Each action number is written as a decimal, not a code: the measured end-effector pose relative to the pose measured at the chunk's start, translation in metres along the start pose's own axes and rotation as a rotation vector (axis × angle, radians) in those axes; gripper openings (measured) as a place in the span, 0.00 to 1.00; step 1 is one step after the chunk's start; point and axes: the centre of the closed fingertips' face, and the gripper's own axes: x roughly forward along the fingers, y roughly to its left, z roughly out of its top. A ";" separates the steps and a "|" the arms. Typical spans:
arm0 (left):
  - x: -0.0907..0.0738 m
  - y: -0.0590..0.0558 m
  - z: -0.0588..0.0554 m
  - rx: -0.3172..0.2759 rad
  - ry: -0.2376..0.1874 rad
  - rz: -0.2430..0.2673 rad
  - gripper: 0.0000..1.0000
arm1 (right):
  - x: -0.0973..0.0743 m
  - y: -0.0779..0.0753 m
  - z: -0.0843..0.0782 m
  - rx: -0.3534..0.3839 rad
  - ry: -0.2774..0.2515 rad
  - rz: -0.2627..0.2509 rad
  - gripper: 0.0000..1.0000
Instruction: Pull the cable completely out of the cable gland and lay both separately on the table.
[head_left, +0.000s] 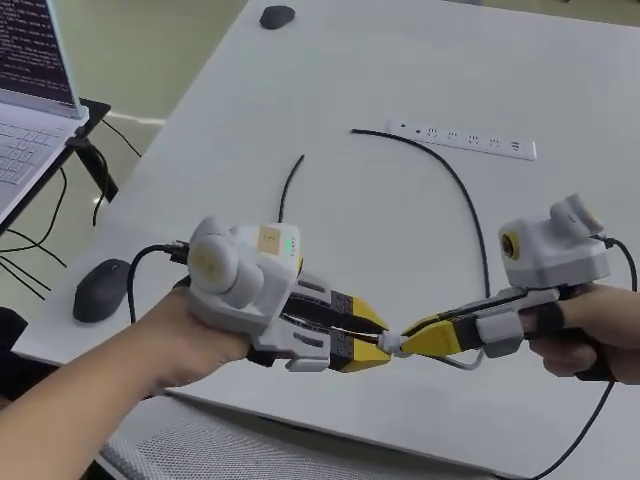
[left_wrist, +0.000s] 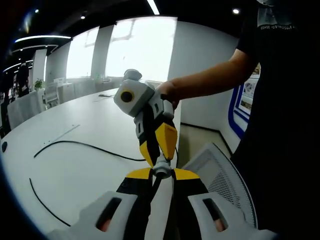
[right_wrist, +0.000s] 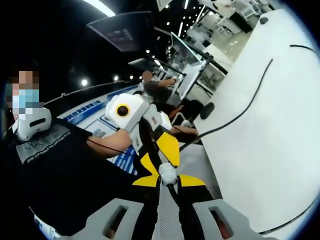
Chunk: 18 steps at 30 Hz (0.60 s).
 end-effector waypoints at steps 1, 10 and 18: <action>0.000 0.001 0.000 0.000 0.002 0.001 0.15 | 0.000 0.001 0.000 -0.009 -0.005 0.001 0.09; 0.003 0.002 -0.002 -0.021 0.009 0.004 0.15 | -0.002 0.000 0.000 -0.228 0.032 -0.106 0.08; 0.000 0.002 0.001 -0.078 -0.008 -0.004 0.15 | 0.000 0.005 0.002 -0.719 0.111 -0.292 0.07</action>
